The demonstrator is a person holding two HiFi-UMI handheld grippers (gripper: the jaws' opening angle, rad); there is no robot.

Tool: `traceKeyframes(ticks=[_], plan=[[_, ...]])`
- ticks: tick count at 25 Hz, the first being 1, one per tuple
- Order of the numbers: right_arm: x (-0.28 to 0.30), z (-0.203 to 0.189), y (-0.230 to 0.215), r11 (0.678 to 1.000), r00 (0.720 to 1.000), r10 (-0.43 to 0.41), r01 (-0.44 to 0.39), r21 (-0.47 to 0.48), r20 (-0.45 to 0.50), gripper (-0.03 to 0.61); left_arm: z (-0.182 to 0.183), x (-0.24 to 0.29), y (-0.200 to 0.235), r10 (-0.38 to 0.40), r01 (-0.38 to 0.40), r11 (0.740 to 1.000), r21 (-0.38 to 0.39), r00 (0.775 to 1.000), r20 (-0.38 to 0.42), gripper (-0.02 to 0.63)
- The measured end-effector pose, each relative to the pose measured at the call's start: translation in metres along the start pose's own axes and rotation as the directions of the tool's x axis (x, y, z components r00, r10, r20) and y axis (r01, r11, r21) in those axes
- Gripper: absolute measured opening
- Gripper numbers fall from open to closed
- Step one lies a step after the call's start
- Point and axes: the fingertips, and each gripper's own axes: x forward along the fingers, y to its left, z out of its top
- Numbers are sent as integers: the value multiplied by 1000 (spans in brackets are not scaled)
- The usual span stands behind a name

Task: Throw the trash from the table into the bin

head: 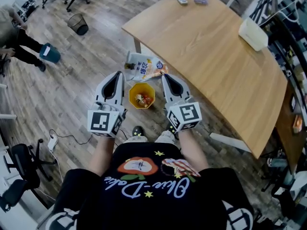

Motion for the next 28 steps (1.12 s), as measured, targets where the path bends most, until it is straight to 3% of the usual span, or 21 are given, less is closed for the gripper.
traceKeyframes(ticks=[7, 17, 28], plan=[[9, 0, 22, 999, 999, 35, -35, -19, -8, 17, 3, -17, 18, 33, -33, 999, -4, 999, 19, 11], [7, 0, 21, 998, 999, 53, -53, -17, -5, 17, 4, -17, 15, 49, -49, 999, -5, 999, 21, 11], [-4, 6, 7, 998, 998, 55, -55, -23, -26, 17, 2, -12, 9, 82, -81, 995, -62, 997, 13, 11]])
